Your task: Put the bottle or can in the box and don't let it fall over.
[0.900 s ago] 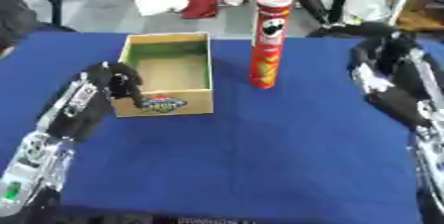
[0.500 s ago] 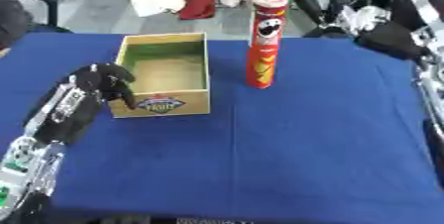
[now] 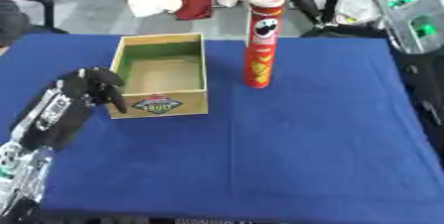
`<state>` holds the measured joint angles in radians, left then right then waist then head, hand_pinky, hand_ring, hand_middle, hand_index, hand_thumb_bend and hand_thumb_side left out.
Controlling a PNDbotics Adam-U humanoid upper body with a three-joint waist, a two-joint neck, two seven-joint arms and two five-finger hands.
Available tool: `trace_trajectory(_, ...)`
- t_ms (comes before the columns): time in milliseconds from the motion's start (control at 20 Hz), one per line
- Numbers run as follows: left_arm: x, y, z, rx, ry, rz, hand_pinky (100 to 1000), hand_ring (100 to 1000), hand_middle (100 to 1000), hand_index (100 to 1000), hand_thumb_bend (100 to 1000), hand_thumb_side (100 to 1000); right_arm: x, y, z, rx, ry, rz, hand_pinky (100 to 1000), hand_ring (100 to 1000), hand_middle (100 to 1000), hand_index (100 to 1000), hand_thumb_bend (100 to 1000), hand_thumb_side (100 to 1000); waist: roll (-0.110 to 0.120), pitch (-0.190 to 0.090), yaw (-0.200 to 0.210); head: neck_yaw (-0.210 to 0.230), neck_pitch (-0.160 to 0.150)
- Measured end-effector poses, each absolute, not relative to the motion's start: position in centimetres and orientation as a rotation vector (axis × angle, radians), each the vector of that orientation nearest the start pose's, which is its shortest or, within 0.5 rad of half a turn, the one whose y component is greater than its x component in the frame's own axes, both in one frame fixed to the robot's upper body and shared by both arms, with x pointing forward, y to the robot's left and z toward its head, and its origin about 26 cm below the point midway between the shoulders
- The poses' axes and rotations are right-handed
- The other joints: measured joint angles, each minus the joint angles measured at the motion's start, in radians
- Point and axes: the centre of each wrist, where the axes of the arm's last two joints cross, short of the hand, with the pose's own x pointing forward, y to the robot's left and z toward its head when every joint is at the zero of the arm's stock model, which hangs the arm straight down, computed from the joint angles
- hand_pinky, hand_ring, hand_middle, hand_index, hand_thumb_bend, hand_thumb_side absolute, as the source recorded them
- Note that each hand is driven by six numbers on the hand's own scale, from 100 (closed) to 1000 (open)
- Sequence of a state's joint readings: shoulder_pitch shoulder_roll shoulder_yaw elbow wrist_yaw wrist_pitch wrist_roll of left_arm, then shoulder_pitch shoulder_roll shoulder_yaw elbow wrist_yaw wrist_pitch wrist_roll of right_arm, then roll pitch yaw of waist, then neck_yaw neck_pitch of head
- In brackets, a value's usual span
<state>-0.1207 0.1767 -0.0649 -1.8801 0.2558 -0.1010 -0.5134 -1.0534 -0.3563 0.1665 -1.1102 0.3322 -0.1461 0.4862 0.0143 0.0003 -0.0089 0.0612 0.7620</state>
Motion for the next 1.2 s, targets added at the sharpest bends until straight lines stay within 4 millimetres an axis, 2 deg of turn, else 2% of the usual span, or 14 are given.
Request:
trace_trajectory(250, 29.3, 23.9, 11.0, -0.558, -2.022, -0.614, 531, 537, 636, 694, 100, 652, 49.0, -17.5, 25.8, -0.326, -1.706, 1.475, 992, 978, 945, 1000, 744, 444, 0.015, 0.006, 0.022, -0.035, -0.010)
trace_trajectory(450, 29.4, 23.5, 11.2, -0.580, -2.030, -0.625, 532, 535, 634, 694, 100, 653, 49.8, -15.9, 25.1, -0.370, -1.608, 1.547, 1000, 982, 944, 1000, 750, 449, 0.024, 0.016, 0.042, -0.063, -0.023)
trace_trajectory(650, 29.5, 23.2, 11.3, -0.595, -2.033, -0.628, 533, 533, 631, 694, 100, 646, 50.0, -15.0, 25.4, -0.414, -1.588, 1.556, 1000, 978, 931, 1000, 747, 460, 0.024, 0.021, 0.059, -0.086, -0.033)
trace_trajectory(1050, 29.6, 23.0, 11.5, -0.610, -2.038, -0.638, 534, 529, 627, 694, 100, 645, 50.6, -15.6, 25.4, -0.489, -1.574, 1.481, 1000, 967, 904, 1000, 736, 481, 0.023, 0.021, 0.072, -0.107, -0.046)
trace_trajectory(1200, 29.6, 23.0, 11.5, -0.610, -2.038, -0.639, 534, 527, 624, 694, 100, 645, 50.9, -16.9, 25.2, -0.528, -1.527, 1.412, 1000, 962, 894, 1000, 734, 485, 0.019, 0.021, 0.079, -0.109, -0.050)
